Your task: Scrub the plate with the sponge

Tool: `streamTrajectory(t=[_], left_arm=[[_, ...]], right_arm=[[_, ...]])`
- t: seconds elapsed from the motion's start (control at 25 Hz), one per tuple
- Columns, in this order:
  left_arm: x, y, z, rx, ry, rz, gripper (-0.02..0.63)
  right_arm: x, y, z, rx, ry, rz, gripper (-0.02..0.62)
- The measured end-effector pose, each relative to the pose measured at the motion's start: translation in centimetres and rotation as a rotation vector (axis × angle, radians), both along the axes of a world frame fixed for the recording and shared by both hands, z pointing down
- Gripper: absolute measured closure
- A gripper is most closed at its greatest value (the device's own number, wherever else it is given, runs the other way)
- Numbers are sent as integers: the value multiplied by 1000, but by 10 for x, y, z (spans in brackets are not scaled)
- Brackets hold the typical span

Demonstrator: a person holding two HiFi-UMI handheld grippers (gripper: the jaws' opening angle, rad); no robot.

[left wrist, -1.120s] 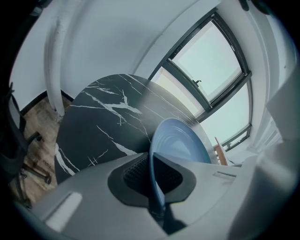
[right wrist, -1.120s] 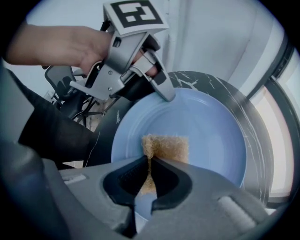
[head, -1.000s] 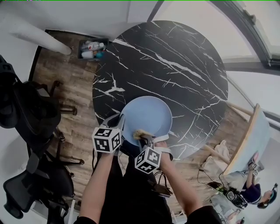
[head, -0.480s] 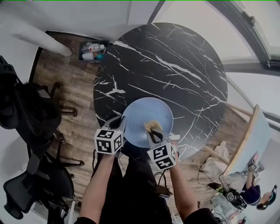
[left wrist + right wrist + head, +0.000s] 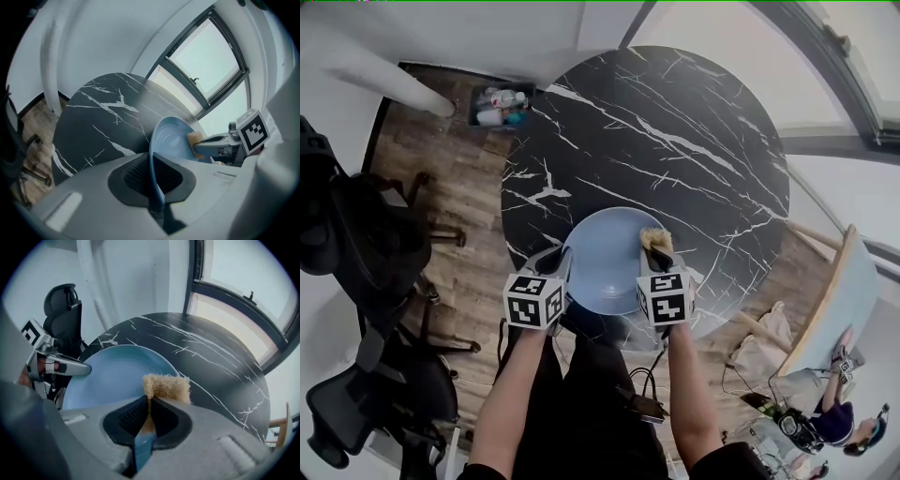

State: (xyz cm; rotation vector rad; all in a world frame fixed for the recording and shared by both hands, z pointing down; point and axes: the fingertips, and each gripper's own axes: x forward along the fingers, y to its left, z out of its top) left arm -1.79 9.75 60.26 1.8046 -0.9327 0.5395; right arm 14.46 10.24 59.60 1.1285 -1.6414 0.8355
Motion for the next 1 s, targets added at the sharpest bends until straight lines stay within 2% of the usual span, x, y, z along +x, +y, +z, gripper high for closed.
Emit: streamTrajectory(t=[0.16,0.36,0.52,1.0], left_arm=[[0,1,0,-2,7,4,592],[-1,0,0,0,7,5,592],[-1,0,0,2,8,3,592],[-2,0,-1,-3,10,-2,592]], right_arm=[[-8,-3,8,-44,21,-24,571],[-29,-15,6,-17,-5,-60,571],[-44,-15,6,-43,-2,-91,571],[-71,-18,8,-43,8,-226,571]])
